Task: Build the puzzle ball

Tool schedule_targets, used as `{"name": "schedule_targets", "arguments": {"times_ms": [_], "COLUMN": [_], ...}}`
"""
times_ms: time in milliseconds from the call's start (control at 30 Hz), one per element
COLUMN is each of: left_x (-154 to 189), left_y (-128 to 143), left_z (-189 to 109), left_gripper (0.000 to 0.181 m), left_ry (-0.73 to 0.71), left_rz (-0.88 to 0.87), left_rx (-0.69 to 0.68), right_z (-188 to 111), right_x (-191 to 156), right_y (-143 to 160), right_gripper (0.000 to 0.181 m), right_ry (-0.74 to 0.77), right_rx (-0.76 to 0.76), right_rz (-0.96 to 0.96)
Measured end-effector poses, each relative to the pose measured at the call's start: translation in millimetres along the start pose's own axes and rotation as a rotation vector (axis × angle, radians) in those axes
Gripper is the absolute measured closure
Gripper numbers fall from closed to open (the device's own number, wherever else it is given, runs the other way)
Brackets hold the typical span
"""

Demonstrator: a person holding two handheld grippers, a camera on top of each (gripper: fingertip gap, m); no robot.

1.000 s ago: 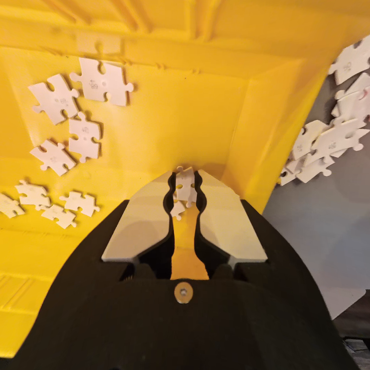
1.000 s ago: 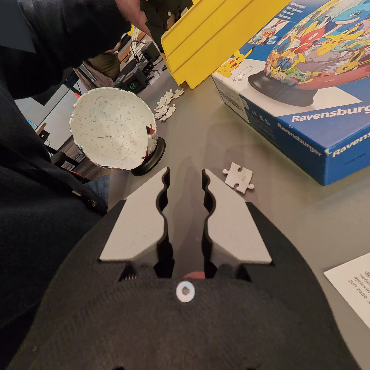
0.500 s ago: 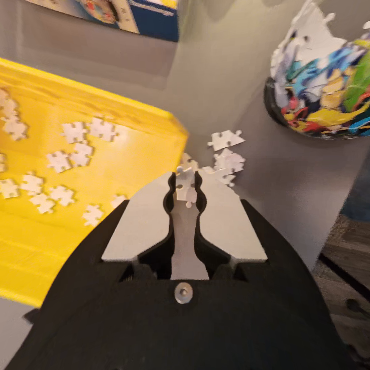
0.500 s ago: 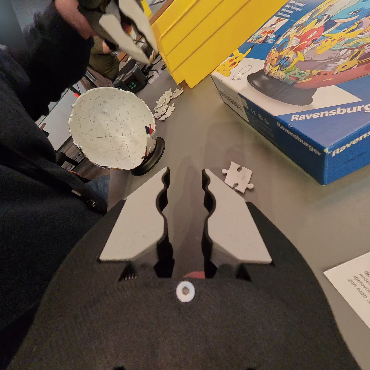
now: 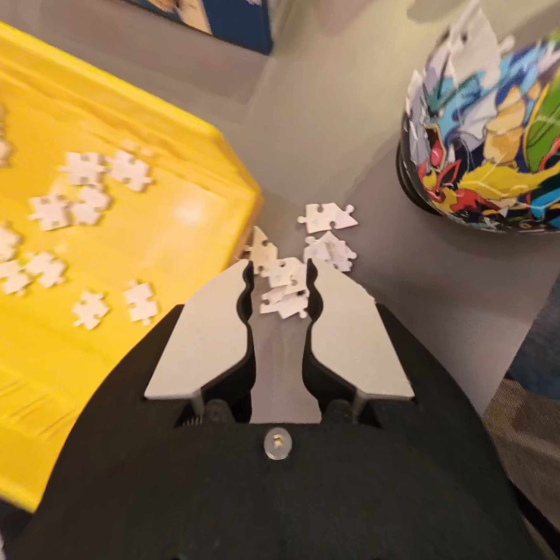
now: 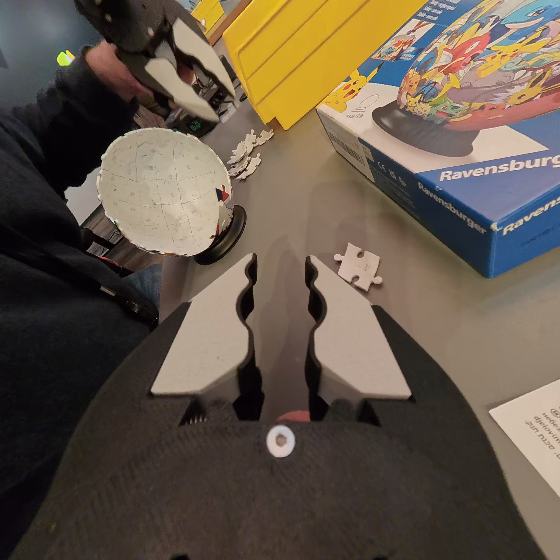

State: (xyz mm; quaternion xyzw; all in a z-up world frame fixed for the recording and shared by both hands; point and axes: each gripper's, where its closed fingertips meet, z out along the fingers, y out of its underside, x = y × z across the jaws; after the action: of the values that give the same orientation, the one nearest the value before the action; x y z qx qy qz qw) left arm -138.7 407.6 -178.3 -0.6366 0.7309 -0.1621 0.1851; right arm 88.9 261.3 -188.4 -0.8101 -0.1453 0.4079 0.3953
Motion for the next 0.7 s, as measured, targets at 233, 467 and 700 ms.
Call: {"name": "schedule_targets", "arguments": {"times_ms": [233, 467, 700], "left_x": [-99, -131, -127], "left_y": [21, 88, 79], "left_z": [-103, -88, -59], "left_gripper": [0.138, 0.128, 0.162], "left_ry": [-0.467, -0.478, -0.412], "left_rz": [-0.149, -0.423, -0.503], "left_rx": [0.125, 0.136, 0.263], "right_z": [0, 1, 1], "right_x": [0, 1, 3], "right_y": [0, 1, 1], "right_gripper": [0.151, 0.151, 0.152], "right_ry": [-0.001, 0.008, 0.015], "right_rx": [0.000, -0.007, -0.014], "right_rz": [0.002, 0.003, 0.008]}}
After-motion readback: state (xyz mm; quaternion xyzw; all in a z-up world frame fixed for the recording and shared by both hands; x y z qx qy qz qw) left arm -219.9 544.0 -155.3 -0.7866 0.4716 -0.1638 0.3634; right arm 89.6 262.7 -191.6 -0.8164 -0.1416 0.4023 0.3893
